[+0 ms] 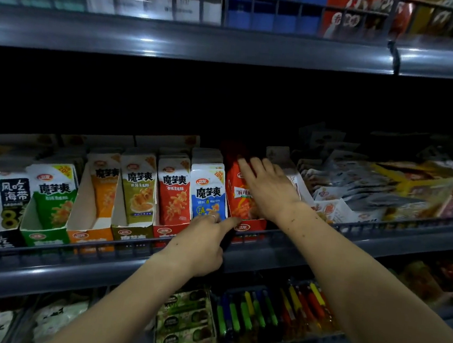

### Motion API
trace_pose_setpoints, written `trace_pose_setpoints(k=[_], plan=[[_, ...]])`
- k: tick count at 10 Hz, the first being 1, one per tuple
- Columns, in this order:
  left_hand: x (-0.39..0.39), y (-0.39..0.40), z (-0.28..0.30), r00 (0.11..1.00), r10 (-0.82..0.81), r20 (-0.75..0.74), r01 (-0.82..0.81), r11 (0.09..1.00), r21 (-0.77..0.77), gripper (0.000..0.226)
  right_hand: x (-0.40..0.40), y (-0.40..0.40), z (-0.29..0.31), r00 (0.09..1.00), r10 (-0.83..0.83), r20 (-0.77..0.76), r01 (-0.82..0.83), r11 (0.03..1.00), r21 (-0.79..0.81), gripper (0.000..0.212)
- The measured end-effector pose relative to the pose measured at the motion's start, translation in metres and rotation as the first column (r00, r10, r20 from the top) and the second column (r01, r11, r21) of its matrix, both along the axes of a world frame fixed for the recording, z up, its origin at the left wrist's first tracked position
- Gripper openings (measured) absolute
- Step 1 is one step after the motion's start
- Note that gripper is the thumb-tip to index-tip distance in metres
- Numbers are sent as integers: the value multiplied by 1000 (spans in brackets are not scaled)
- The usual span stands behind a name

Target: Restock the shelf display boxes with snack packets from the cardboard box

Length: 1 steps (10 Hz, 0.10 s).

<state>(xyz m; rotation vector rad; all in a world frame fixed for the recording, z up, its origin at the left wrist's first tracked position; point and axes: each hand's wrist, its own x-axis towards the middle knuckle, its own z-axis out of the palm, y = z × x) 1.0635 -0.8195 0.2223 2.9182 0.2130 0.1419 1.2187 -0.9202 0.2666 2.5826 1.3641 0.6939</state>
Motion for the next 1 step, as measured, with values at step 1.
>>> trace_pose_setpoints(k=[1], plan=[[-5, 2, 18, 1000, 8, -13, -9, 998, -61, 68, -8, -6, 11, 1000, 11, -24, -9, 996, 83, 101]])
